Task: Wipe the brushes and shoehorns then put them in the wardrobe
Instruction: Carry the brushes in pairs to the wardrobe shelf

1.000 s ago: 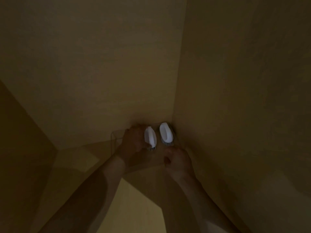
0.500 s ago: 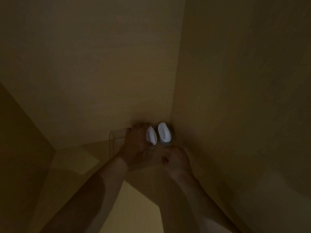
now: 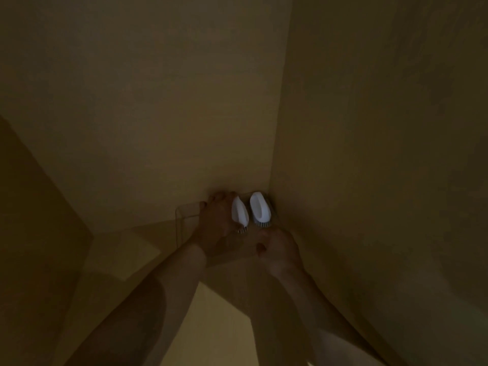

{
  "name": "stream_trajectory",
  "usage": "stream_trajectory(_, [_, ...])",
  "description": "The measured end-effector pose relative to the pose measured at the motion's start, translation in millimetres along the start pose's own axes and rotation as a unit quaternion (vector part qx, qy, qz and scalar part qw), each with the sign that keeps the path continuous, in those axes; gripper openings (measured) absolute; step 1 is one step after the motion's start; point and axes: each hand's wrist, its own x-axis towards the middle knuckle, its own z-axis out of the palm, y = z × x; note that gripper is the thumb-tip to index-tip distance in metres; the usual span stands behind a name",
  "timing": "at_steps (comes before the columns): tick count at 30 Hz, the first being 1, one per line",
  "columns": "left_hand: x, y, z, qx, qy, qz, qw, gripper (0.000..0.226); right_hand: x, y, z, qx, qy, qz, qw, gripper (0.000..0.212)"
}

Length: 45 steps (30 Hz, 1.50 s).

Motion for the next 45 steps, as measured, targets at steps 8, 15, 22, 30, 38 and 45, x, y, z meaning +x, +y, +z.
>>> stream_trajectory(8, [-16.6, -6.4, -25.4, -0.03, 0.041, -0.006, 0.999, 0.077, -2.3, -5.2, -2.3, 0.071, 0.033, 0.014, 0.997, 0.022])
stream_trajectory(15, [-31.4, -7.0, -76.3, 0.039, 0.043, -0.042, 0.997, 0.062, -6.0, -34.4, -34.5, 0.093, 0.103, -0.035, 0.99, 0.024])
stream_trajectory(22, [-70.9, 9.4, -130.2, 0.021, 0.128, -0.053, 0.99, 0.056, -13.5, -81.3, -71.3, 0.039, 0.128, -0.084, 0.987, 0.045])
stream_trajectory(30, [-169.7, 41.0, -163.0, -0.01, 0.196, -0.082, 0.977, 0.057, -88.5, -103.2, -76.7, 0.098, 0.118, -0.142, 0.978, 0.049])
stream_trajectory(38, [-294.3, 93.7, -154.9, -0.058, 0.258, -0.141, 0.954, 0.053, -179.8, -75.8, -82.3, 0.126, 0.099, -0.222, 0.962, 0.047])
stream_trajectory(45, [-411.3, 124.8, -135.2, -0.065, 0.292, -0.211, 0.93, 0.051, -254.4, -62.5, -72.8, 0.153, 0.035, -0.301, 0.941, 0.042])
